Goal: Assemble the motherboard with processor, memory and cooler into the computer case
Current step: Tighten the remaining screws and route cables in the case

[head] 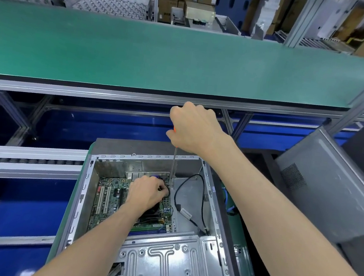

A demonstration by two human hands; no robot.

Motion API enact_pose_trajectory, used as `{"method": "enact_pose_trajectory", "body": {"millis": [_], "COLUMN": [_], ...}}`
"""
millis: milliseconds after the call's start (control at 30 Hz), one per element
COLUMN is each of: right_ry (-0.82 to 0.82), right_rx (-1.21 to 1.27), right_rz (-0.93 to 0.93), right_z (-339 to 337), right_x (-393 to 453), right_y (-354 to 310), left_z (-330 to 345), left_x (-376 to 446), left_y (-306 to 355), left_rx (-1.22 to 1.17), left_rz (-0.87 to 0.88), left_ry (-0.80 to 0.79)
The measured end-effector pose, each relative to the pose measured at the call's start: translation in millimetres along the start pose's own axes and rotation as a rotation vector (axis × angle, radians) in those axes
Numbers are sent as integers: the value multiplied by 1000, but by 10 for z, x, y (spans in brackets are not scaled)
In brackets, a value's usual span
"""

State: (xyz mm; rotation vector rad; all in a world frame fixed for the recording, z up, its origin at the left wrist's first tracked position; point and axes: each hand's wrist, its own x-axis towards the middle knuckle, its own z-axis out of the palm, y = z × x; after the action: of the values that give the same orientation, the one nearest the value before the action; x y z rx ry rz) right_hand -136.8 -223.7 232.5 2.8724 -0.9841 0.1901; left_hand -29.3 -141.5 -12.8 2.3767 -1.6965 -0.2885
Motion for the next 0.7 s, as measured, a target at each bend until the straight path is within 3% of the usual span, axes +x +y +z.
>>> {"method": "enact_pose_trajectory", "body": {"millis": [167,333,533,700], "right_ry": [-86,-10,-153,-29], "right_rx": [209,87,223,105], "right_rz": [-32,21,-24,27], "right_z": [-38,34,-46,32], "right_x": [42,54,98,84], "right_y": [46,68,118,64], "left_z": [-5,-3,-10,-46], "left_x": [-1,-14,-6,-19], "left_y": [4,5,19,23], "left_rx": [-18,-7,3,4], "left_rz": [-9,7,20,11], "left_ry": [-4,21,17,6]}}
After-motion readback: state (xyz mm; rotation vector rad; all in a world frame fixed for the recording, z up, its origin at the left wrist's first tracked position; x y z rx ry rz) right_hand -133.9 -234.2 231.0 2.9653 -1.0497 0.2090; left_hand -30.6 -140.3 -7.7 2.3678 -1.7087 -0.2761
